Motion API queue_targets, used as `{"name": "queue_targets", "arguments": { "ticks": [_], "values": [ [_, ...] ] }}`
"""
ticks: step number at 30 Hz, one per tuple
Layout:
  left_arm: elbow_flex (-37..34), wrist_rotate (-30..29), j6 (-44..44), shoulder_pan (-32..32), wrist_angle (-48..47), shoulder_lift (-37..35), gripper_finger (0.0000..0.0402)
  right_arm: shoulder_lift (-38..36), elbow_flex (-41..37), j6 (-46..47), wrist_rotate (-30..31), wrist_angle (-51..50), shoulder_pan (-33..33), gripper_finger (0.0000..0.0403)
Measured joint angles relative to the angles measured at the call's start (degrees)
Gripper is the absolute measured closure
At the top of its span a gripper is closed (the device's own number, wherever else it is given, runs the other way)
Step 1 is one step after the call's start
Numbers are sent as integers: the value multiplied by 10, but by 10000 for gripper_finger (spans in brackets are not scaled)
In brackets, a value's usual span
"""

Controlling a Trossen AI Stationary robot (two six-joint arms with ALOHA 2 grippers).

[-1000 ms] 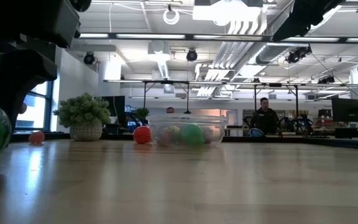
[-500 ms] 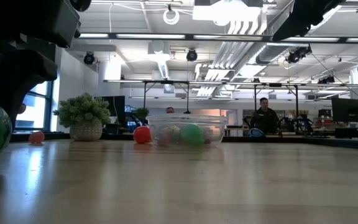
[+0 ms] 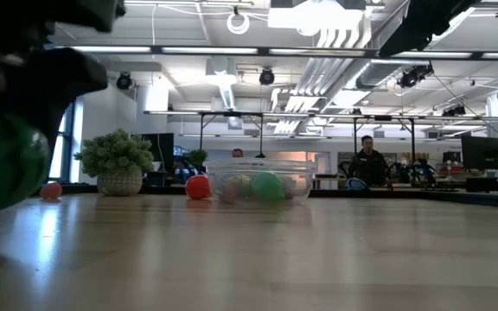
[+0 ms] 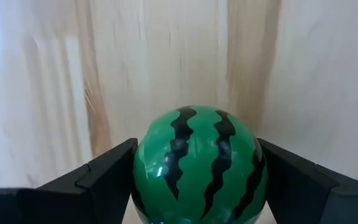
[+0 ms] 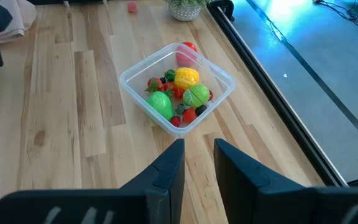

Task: Pick and placing Produce into tupperware
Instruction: Put the green watermelon into the transparent container

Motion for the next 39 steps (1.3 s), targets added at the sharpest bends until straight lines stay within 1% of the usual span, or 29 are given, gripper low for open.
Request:
{"name": "queue_targets", "arguments": {
  "ticks": [4, 6, 8, 13, 15, 18, 21, 26, 28, 30, 34, 37, 39],
  "values": [
    [33, -45, 28, 0, -6, 0, 114, 0, 0, 0, 0, 0, 0, 327],
    [56, -82, 48, 0, -17, 0, 116, 0, 0, 0, 0, 0, 0, 327],
    [78, -136, 70, 0, -19, 0, 116, 0, 0, 0, 0, 0, 0, 327],
    [134, -310, 118, 6, -53, 0, 109, 0, 0, 0, 0, 0, 0, 327],
    [156, -359, 120, 18, -76, -1, 110, 0, 0, 0, 0, 0, 0, 327],
    [181, -411, 133, 46, -101, -10, 116, 0, 0, 0, 0, 0, 0, 327],
    [190, -431, 173, 83, -95, -28, 121, 0, 0, 0, 0, 0, 0, 327],
    [191, -417, 260, 169, -26, -65, 117, 0, 0, 0, 0, 0, 0, 327],
    [191, -381, 303, 211, 11, -77, 114, 0, 0, 0, 0, 0, 0, 327],
    [191, -322, 340, 256, 58, -85, 115, 0, 0, 0, 0, 0, 0, 327],
    [191, -174, 381, 348, 125, -93, 119, 0, 0, 0, 0, 0, 0, 327],
    [191, -73, 383, 414, 139, -93, 119, 0, 0, 0, 0, 0, 0, 327],
    [191, -23, 381, 455, 141, -89, 116, 0, 0, 0, 0, 0, 0, 327]
  ]
}}
